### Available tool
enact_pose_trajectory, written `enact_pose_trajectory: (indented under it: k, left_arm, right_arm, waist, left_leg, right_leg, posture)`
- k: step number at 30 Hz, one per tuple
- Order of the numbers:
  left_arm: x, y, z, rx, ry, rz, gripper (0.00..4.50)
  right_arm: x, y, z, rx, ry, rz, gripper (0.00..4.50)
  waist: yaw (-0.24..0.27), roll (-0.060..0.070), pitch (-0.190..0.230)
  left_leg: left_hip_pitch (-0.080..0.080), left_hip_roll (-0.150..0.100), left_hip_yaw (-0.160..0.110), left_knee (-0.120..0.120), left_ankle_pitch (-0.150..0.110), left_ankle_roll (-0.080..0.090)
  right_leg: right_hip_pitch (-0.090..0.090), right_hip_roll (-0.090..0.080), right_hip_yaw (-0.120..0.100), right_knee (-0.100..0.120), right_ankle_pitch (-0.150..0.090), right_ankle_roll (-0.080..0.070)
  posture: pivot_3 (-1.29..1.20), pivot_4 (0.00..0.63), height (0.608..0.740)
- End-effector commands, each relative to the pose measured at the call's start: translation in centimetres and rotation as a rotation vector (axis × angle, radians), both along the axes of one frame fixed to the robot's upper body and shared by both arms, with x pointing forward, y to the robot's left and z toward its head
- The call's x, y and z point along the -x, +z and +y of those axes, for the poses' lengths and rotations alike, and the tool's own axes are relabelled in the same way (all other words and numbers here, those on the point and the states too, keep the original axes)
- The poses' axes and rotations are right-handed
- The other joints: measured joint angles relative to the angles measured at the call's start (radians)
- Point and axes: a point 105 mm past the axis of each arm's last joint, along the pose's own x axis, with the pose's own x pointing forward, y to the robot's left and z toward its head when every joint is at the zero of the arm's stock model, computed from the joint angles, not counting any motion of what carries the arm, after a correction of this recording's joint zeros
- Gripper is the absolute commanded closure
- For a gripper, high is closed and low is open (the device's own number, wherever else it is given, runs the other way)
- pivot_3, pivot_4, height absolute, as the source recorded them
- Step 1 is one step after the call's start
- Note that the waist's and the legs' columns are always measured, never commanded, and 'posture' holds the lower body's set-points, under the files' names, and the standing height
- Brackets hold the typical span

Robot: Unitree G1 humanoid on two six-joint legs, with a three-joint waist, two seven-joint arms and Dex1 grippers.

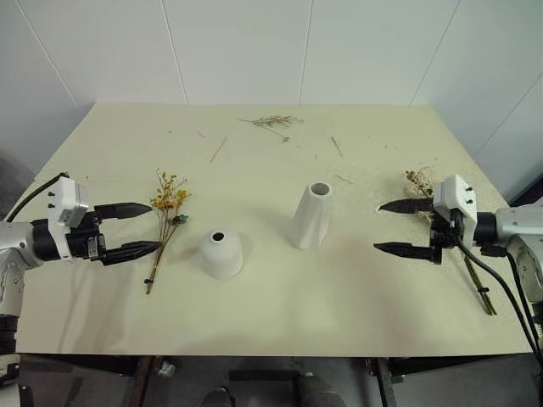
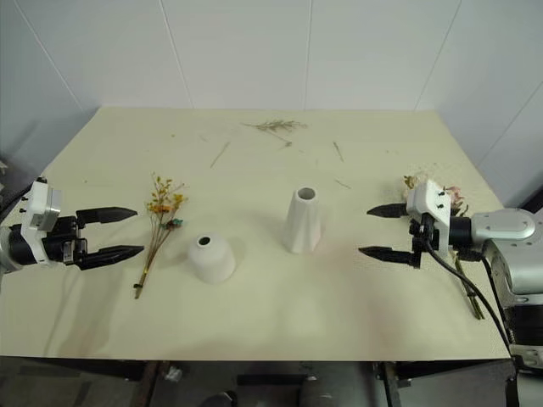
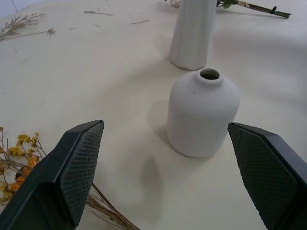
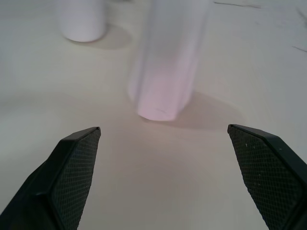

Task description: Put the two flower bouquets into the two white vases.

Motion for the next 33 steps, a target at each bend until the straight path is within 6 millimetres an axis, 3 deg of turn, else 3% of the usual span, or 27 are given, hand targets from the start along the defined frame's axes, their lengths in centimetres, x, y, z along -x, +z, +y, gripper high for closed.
enact_pose_trajectory:
  k: [1,8,16,19,27,33]
  left_arm:
    - [0.6,1.8,-1.0,-0.035,-0.051,-0.052,0.11]
    - [0.9,2.3,-3.0,-0.036,-0.156,-0.066,0.11]
    - [0.6,2.4,-2.7,-0.046,-0.178,-0.084,0.11]
    - [0.8,2.5,-2.3,-0.049,-0.178,-0.087,0.11]
    - [1.7,4.8,-2.2,0.009,-0.175,-0.138,0.11]
    - [3.4,5.3,-2.3,-0.010,-0.182,-0.126,0.11]
  right_arm:
    - [-1.1,2.0,-1.0,-0.025,-0.062,-0.090,0.00]
    - [-1.4,2.5,-4.5,-0.006,-0.239,0.055,0.00]
    - [1.0,2.1,-9.4,0.132,-0.582,0.432,0.00]
    - [1.2,1.9,-10.4,0.154,-0.673,0.516,0.00]
    - [-2.0,-0.9,-11.1,0.235,-0.794,0.593,0.00]
    - [-3.6,-2.9,-12.7,0.274,-0.884,0.615,0.00]
  waist:
    - [0.000,0.000,0.000]
    - [0.004,0.001,0.000]
    - [-0.004,0.002,0.001]
    - [-0.014,0.003,0.001]
    - [-0.026,0.002,0.001]
    - [-0.026,0.003,0.002]
  left_leg:
    - [0.000,0.000,0.000,0.000,0.000,0.000]
    - [-0.001,0.000,0.000,0.000,0.000,0.000]
    - [0.000,0.000,0.001,-0.001,0.000,0.000]
    - [0.000,0.000,0.002,-0.001,0.000,0.000]
    - [0.000,0.000,0.002,-0.001,0.000,0.000]
    - [-0.001,0.000,0.002,-0.002,0.000,0.000]
  right_leg:
    - [0.000,0.000,0.000,0.000,0.000,0.000]
    - [0.000,0.000,0.000,0.000,0.000,0.000]
    - [-0.001,0.000,0.000,0.000,-0.001,-0.001]
    - [-0.001,0.000,0.001,0.000,-0.001,-0.001]
    - [-0.002,0.000,0.001,0.000,-0.001,-0.001]
    - [-0.003,0.000,0.001,0.000,-0.001,0.000]
  posture:
    - [0.00,0.150,0.740]
    - [0.00,0.150,0.740]
    - [0.00,0.150,0.740]
    - [0.00,0.150,0.740]
    - [0.00,0.150,0.740]
    - [0.00,0.150,0.740]
